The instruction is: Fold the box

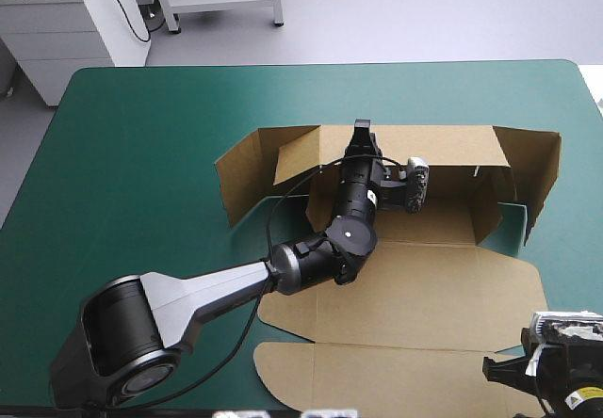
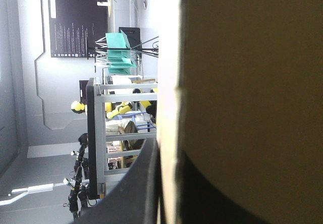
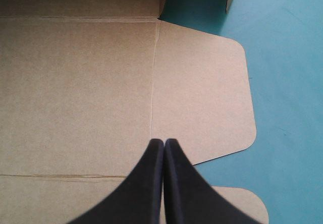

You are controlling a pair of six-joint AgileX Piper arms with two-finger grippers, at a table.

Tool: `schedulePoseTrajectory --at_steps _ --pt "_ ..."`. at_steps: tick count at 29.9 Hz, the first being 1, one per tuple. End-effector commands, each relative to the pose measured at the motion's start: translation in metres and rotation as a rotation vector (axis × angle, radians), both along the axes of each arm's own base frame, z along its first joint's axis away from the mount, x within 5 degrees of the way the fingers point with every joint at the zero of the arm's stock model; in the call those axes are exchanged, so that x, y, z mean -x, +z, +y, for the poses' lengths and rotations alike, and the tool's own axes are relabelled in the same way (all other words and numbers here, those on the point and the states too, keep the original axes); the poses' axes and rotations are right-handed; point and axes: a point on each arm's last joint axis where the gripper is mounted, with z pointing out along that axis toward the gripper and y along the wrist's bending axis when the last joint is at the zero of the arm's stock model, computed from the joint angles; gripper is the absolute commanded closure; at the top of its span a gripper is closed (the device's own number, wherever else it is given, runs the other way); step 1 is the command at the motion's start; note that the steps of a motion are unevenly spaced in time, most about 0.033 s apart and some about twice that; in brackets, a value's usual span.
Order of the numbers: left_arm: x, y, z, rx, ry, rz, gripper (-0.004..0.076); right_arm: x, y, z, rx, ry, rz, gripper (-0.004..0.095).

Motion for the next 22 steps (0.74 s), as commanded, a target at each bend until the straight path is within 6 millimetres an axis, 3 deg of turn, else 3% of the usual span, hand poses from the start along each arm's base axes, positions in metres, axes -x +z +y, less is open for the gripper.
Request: schedulePoseTrajectory --at_steps 1,8,15,22 --pt "0.009 0.033 0.005 0.088 -0.015 -0.053 0.0732 -0.008 0.018 -0.002 0.006 -0.007 -0.072 0.0926" --pt "0.009 0.031 0.004 0.108 -0.020 -0.028 0.0733 -0.031 0.062 -0.008 -0.005 -0.035 -0.145 0.0927" --pt "0.006 0.012 -0.004 0.079 -0.017 -0.004 0.0732 -0.067 0.133 -0.013 -0.026 -0.023 -0.210 0.0926" --pt "0.005 0.008 -0.004 0.070 -0.008 -0.002 0.0732 -0.124 0.192 -0.026 0.009 -0.014 -0.248 0.0926"
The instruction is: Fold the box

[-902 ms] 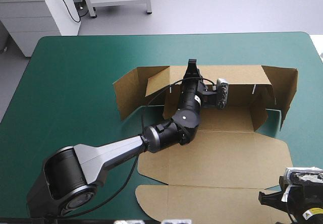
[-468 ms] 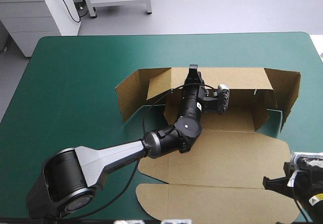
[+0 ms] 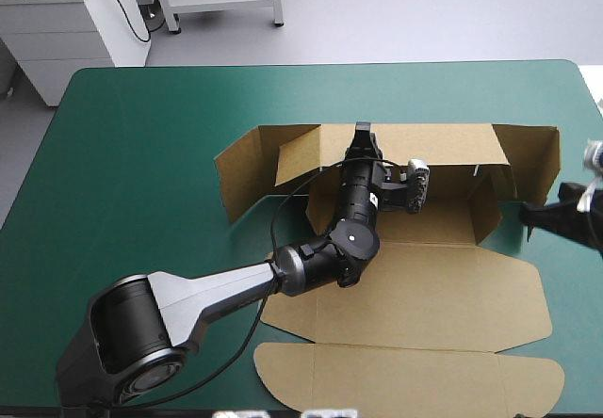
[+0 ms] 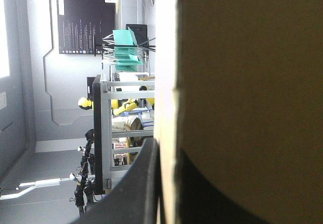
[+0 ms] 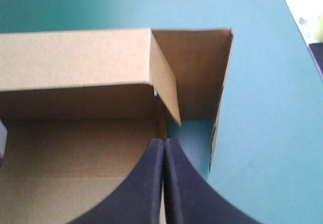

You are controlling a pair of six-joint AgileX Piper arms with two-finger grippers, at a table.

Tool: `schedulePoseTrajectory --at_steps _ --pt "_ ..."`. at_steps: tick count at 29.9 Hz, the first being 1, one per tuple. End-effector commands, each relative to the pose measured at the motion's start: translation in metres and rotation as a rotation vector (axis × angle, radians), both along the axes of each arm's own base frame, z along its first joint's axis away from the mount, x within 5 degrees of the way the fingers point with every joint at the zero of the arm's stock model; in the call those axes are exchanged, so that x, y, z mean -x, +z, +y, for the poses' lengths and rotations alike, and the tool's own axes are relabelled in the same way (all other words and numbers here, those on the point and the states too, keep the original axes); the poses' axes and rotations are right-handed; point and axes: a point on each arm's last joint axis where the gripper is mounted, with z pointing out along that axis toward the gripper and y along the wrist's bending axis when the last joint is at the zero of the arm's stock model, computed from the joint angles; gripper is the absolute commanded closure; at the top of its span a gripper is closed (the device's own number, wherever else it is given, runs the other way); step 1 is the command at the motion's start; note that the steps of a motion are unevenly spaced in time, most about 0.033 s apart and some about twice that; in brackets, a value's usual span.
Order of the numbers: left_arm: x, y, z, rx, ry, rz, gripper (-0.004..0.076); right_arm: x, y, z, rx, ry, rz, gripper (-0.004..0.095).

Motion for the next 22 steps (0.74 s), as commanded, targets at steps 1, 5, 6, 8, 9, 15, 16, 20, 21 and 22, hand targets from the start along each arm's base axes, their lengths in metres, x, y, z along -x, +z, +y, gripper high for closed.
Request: schedulePoseTrajectory --at_steps 1,5,6,8,9,15,16,20,21,22 --pt "0.007 0.019 -0.001 0.075 -0.021 0.002 0.0732 -0.031 0.036 -0.007 0.031 0.004 -0.105 0.0926" --pt "0.006 0.019 0.001 0.067 -0.001 -0.004 0.0732 -0.076 0.048 -0.016 0.028 0.005 -0.084 0.0926" --pt "0.006 0.019 0.001 0.066 0.005 -0.007 0.0732 -0.088 0.048 -0.019 0.026 0.005 -0.073 0.0926" --pt "0.006 0.019 0.002 0.066 0.018 -0.007 0.0732 -0.111 0.046 -0.023 0.019 0.008 -0.040 0.0926" --pt "0.006 0.019 0.003 0.067 0.023 -0.004 0.0732 -0.123 0.044 -0.026 0.015 0.010 -0.018 0.0926" --pt "0.006 0.017 0.003 0.082 0.033 0.024 0.0732 -0.182 0.020 -0.038 -0.008 0.019 0.103 0.0928" --pt "0.006 0.017 0.003 0.082 0.033 0.024 0.0732 -0.190 0.016 -0.039 -0.013 0.023 0.119 0.0928" --pt "0.006 0.017 0.003 0.086 0.037 0.030 0.0732 -0.214 -0.003 -0.043 -0.039 0.034 0.167 0.0928" --pt "0.007 0.016 0.003 0.089 0.037 0.035 0.0732 -0.221 -0.010 -0.044 -0.044 0.040 0.184 0.0928" --pt "0.007 0.016 0.003 0.090 0.038 0.037 0.0732 -0.224 -0.015 -0.044 -0.047 0.042 0.195 0.0928"
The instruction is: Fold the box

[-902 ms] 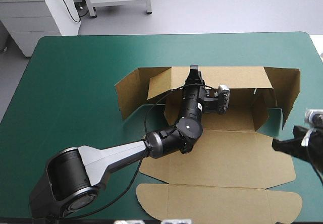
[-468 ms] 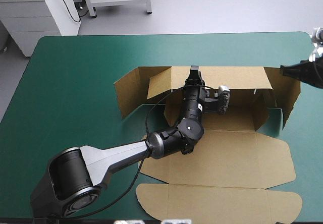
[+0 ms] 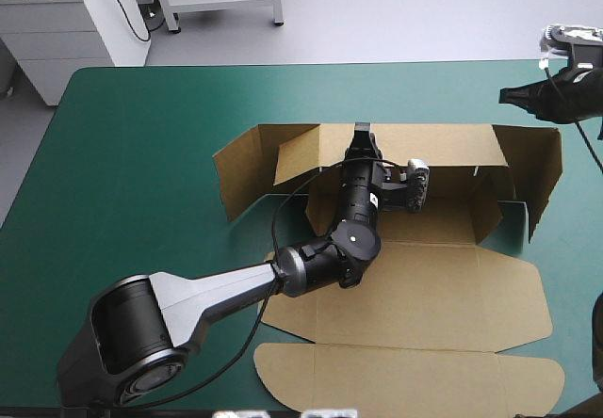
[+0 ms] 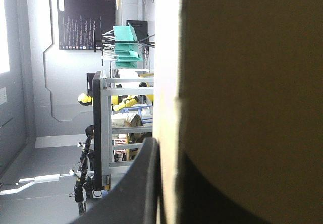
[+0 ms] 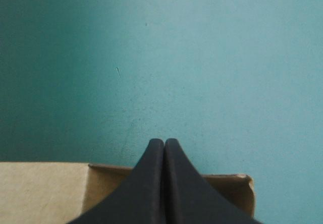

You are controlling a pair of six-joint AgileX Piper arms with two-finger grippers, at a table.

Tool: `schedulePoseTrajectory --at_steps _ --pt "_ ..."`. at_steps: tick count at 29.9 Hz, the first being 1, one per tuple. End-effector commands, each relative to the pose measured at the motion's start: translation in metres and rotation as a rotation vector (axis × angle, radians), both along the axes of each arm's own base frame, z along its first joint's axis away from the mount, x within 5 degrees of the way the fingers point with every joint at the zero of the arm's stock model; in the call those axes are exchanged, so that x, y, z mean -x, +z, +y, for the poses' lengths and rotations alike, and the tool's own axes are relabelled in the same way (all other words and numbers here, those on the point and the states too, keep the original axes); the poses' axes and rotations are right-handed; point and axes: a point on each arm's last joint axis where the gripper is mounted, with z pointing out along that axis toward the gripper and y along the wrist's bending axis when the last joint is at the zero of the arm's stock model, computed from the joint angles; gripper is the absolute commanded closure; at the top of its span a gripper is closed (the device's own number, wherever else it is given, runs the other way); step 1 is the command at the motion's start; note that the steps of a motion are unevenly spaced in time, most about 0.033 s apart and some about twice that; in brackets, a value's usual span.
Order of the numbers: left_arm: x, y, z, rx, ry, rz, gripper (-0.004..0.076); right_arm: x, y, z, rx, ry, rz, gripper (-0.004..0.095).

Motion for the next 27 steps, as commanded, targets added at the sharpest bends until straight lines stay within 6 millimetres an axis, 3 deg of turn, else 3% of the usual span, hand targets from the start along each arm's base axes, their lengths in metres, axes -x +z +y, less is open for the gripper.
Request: schedulePoseTrajectory --at_steps 1,5,14,22,27 --pt "0.006 0.018 0.003 0.090 0.018 0.031 0.0732 -0.006 0.011 0.001 0.005 0.013 -0.075 0.0928" --pt "0.006 0.018 0.003 0.090 0.018 0.031 0.0732 -0.014 0.000 -0.001 0.001 0.018 -0.039 0.0928" --pt "0.006 0.018 0.005 0.085 0.041 0.024 0.0732 -0.004 -0.011 0.002 0.021 0.103 0.106 0.0928" --pt "0.005 0.019 0.008 0.078 0.080 0.011 0.0732 0.020 -0.002 0.012 -0.008 0.152 0.100 0.0928" --pt "0.005 0.019 0.009 0.076 0.081 0.011 0.0732 0.043 -0.011 0.016 0.008 0.158 0.094 0.0928"
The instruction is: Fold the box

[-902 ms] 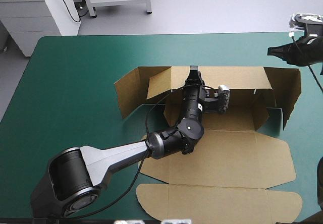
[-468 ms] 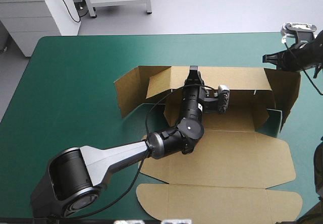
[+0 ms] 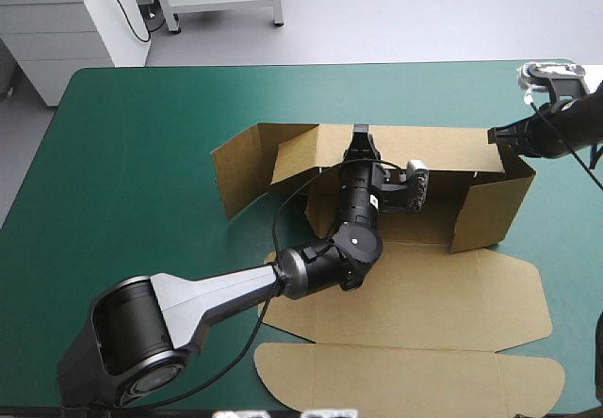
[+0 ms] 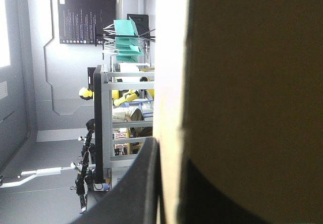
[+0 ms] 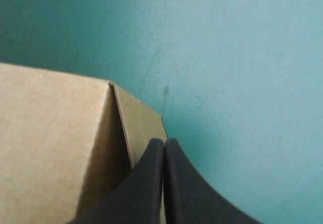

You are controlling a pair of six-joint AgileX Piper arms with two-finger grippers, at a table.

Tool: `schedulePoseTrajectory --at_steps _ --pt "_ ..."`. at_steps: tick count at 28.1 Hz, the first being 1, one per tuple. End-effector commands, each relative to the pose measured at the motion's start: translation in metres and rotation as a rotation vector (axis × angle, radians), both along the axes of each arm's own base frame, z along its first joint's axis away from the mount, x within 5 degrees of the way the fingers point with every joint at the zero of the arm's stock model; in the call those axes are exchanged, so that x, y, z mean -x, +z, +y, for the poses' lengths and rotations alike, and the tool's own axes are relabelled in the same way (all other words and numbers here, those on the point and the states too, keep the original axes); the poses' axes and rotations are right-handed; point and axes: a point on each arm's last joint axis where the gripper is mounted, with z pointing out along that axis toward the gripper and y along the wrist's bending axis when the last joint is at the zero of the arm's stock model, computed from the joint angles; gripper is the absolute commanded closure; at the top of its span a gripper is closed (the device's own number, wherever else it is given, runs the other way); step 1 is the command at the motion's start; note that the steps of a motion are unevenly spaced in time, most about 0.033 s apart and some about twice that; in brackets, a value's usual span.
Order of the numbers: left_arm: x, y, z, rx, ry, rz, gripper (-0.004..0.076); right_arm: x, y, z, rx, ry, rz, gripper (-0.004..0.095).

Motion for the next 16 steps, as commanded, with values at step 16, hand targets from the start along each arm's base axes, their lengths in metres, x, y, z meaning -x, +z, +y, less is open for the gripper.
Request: schedulePoseTrajectory --at_steps 16 --pt "0.003 0.018 0.008 0.077 0.054 0.014 0.0732 0.060 -0.033 0.023 -0.113 -0.017 -0.257 0.0928"
